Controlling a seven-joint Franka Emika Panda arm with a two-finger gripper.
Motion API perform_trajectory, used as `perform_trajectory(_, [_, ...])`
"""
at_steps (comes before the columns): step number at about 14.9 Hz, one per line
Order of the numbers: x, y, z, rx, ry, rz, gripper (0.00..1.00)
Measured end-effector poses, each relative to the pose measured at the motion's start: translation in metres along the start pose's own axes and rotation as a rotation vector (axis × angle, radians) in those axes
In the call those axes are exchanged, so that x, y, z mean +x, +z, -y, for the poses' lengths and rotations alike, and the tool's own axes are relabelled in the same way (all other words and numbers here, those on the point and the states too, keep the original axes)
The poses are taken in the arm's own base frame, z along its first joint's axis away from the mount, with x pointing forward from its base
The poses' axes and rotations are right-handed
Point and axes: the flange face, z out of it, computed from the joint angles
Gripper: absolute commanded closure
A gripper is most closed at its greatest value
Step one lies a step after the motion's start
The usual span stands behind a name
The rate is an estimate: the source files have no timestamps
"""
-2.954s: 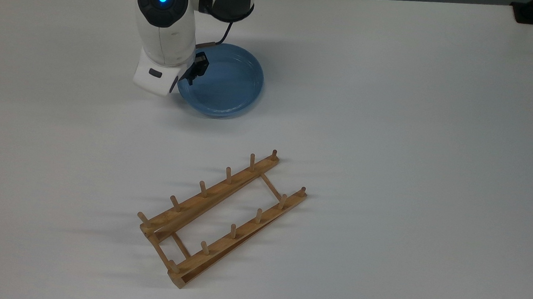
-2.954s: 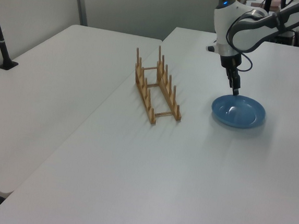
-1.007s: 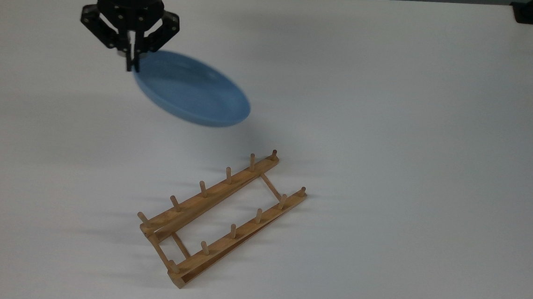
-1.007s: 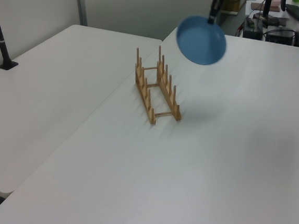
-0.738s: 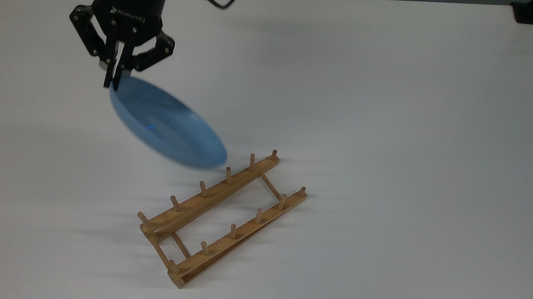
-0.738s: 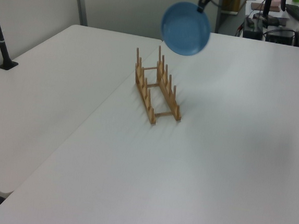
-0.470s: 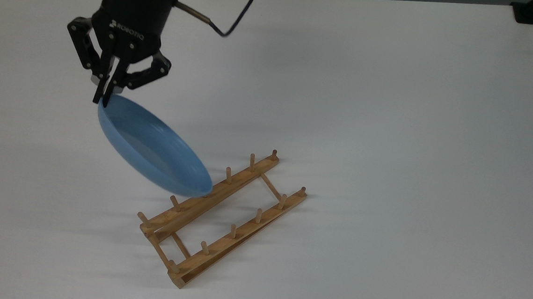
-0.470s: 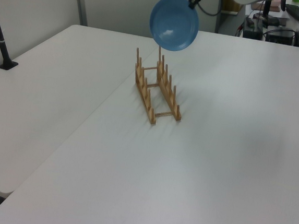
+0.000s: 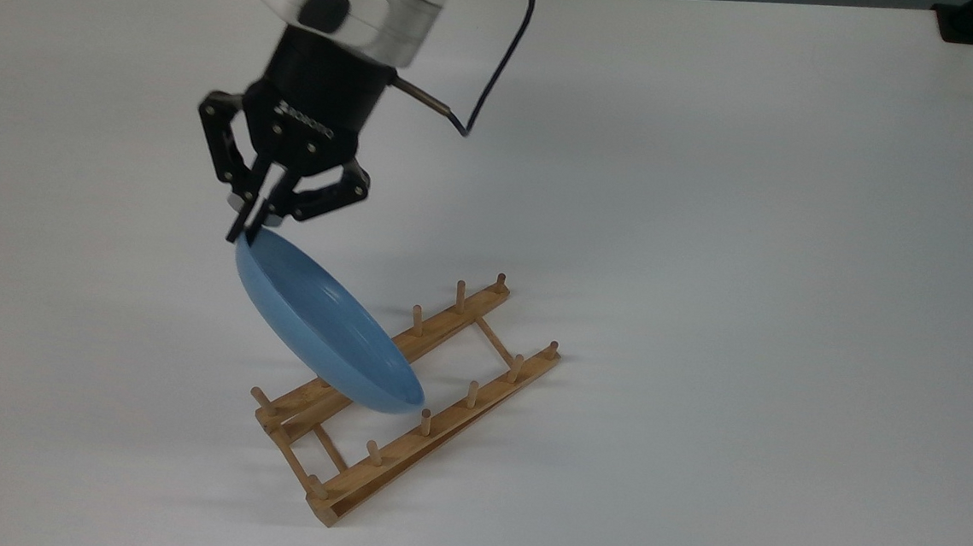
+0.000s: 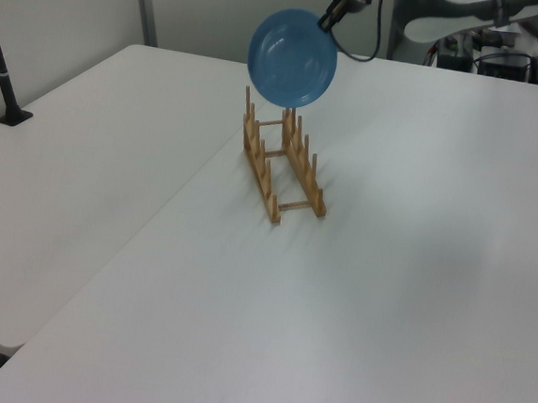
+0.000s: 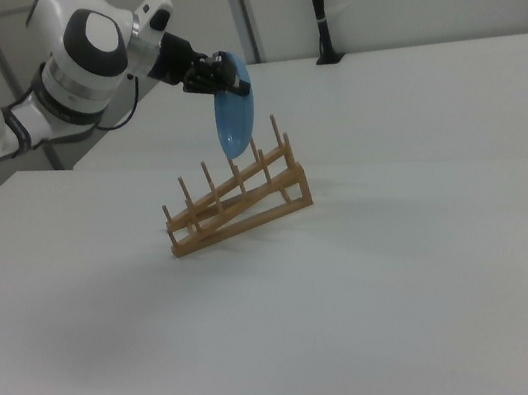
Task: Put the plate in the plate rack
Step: 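Carry the upright plate over the wooden rack between the pegs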
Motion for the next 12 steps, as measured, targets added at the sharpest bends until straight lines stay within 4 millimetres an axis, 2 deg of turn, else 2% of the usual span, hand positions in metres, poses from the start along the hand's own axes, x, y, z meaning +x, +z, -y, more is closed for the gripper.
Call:
perform_trajectory(5, [-0.003,0.015,0.017,-0.036,-0.003,-0.057,1.00])
perform_trajectory(12, [-0.004,0.019,0.019,-0.084,-0.056,-0.093,1.00])
